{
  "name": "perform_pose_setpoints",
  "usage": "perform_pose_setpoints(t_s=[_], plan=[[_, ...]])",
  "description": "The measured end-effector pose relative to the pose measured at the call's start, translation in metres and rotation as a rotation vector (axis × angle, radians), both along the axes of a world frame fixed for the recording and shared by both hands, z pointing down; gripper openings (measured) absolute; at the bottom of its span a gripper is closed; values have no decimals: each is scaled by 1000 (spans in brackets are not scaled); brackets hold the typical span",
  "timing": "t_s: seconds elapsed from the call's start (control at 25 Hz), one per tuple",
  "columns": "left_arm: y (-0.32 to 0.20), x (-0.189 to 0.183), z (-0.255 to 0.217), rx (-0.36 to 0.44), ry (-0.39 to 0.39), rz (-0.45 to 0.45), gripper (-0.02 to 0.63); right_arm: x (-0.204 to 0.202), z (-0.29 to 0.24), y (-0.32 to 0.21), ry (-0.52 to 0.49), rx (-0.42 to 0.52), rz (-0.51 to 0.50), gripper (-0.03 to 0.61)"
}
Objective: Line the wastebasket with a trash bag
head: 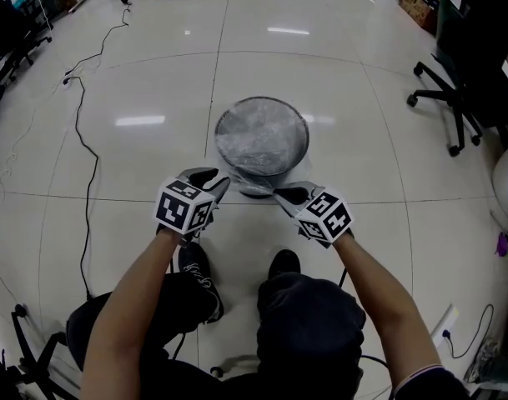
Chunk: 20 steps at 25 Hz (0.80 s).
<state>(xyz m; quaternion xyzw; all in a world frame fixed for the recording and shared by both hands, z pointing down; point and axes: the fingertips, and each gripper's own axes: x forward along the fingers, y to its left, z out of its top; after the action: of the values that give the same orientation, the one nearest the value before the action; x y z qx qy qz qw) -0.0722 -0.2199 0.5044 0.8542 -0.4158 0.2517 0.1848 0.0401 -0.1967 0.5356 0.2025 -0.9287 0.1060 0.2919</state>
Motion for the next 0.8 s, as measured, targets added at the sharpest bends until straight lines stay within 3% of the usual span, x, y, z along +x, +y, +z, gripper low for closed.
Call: perform_pose_setpoints(t_s=[0.8], plan=[[-2,-9,32,-64,-13,-22,129,19,103,-20,36,-171,106,2]])
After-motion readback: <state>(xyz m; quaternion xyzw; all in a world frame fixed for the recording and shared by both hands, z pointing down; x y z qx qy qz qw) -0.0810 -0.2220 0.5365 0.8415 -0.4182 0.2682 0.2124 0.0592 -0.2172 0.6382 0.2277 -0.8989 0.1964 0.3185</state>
